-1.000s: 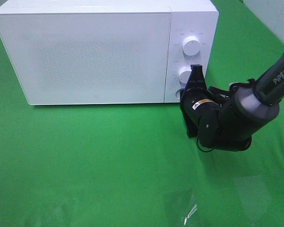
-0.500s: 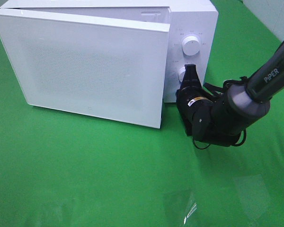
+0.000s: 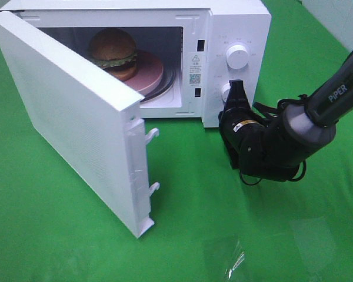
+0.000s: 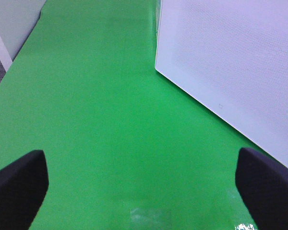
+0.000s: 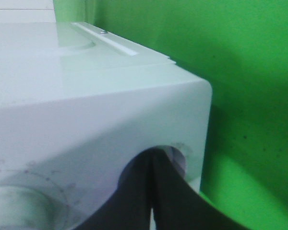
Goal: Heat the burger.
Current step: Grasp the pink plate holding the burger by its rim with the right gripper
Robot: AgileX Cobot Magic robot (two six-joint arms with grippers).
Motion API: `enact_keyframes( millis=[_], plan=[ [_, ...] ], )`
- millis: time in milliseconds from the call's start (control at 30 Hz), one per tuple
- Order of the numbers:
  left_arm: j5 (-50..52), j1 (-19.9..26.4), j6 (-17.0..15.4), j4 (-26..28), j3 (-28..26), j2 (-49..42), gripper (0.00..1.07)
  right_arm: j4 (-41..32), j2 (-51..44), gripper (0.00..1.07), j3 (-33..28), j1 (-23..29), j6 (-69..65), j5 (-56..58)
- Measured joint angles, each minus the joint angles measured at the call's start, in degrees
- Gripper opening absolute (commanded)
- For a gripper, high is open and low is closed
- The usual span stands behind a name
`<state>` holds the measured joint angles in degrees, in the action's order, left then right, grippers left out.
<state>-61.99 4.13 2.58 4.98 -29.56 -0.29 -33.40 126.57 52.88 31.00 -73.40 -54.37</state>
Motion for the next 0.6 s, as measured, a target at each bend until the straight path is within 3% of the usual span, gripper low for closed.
enact_keyframes(
  millis=[433,600],
  plan=[
    [0.0,0.0,0.0,0.0,0.0,0.0,0.98,3.2,-0.6,0.01,-2.3,-0.1,-5.1,-3.0],
    [0.0,0.0,0.0,0.0,0.0,0.0,0.98,3.6,-3.4,0.02,-5.9,1.0,-8.8,-3.3]
  ],
)
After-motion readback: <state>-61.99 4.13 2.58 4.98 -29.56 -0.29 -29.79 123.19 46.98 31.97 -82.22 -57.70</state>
